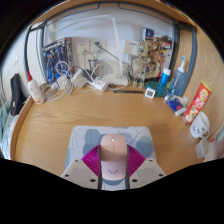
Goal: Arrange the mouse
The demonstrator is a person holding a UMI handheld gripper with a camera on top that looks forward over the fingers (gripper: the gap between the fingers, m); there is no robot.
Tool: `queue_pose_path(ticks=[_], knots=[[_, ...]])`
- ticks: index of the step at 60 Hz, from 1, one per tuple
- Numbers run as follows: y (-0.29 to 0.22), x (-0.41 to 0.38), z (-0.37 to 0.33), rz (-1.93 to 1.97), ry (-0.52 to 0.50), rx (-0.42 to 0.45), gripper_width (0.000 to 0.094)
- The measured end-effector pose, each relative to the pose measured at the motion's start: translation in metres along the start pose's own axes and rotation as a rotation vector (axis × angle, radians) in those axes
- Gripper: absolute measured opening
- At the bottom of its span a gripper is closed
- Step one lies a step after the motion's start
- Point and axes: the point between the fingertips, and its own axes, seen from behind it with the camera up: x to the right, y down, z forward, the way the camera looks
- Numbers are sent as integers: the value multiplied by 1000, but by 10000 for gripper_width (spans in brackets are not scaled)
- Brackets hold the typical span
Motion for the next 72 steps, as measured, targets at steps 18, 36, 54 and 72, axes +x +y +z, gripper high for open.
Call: queue_pose_path(ticks=[18,36,54,72], knots=[[31,-12,23,35,-32,-46,417],[14,-12,-3,-1,-10,-112,794],[-107,11,-120,16,-20,62,795],[-155,41,-186,25,-27,153,792]])
